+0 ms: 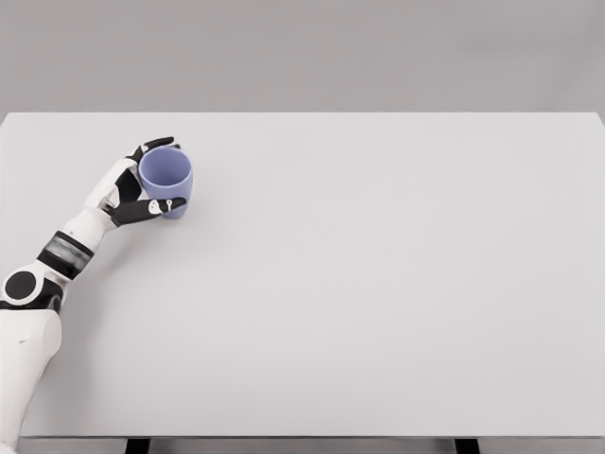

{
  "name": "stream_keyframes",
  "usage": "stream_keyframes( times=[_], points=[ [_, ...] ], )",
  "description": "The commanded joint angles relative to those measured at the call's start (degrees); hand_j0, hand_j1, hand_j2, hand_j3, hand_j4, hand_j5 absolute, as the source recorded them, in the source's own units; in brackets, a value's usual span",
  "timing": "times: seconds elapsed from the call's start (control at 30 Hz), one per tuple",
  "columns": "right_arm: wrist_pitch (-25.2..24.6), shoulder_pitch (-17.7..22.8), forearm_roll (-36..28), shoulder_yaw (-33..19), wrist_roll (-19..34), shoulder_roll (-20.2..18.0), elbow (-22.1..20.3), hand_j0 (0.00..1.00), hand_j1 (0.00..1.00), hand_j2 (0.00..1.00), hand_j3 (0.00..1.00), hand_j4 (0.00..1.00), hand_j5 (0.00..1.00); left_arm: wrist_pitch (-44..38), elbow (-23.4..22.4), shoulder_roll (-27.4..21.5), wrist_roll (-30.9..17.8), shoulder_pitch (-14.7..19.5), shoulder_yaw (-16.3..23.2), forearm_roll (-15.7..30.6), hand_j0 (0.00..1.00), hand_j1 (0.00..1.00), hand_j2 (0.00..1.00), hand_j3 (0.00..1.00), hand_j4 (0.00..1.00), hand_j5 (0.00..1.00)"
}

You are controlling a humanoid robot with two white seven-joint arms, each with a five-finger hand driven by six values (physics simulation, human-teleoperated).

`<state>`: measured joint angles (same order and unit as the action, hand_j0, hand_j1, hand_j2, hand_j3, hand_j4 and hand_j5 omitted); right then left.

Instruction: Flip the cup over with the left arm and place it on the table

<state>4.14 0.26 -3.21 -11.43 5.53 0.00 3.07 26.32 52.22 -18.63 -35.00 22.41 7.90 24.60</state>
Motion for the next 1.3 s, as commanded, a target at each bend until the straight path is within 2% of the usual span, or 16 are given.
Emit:
stream_keyframes(
  times=[0.0, 0.43, 1.27],
  points=[
    [0.0, 0.0, 0.0, 0.0, 0.0, 0.0, 0.0, 1.00, 1.00, 1.00, 1.00, 1.00, 1.00, 0.1, 0.1, 0.0, 0.0, 0.0, 0.0, 0.4, 0.91, 0.91, 0.91, 0.91, 0.91, 0.91],
    [0.0, 0.0, 0.0, 0.0, 0.0, 0.0, 0.0, 1.00, 1.00, 1.00, 1.00, 1.00, 1.00, 0.1, 0.6, -0.1, 0.0, -0.4, 0.1, 0.1, 0.99, 0.99, 0.99, 0.99, 0.99, 0.99],
    [0.0, 0.0, 0.0, 0.0, 0.0, 0.0, 0.0, 1.00, 1.00, 1.00, 1.00, 1.00, 1.00, 0.3, 3.1, -1.1, 0.0, -1.3, -0.3, 0.3, 1.00, 1.00, 1.00, 1.00, 1.00, 1.00]
  ],
)
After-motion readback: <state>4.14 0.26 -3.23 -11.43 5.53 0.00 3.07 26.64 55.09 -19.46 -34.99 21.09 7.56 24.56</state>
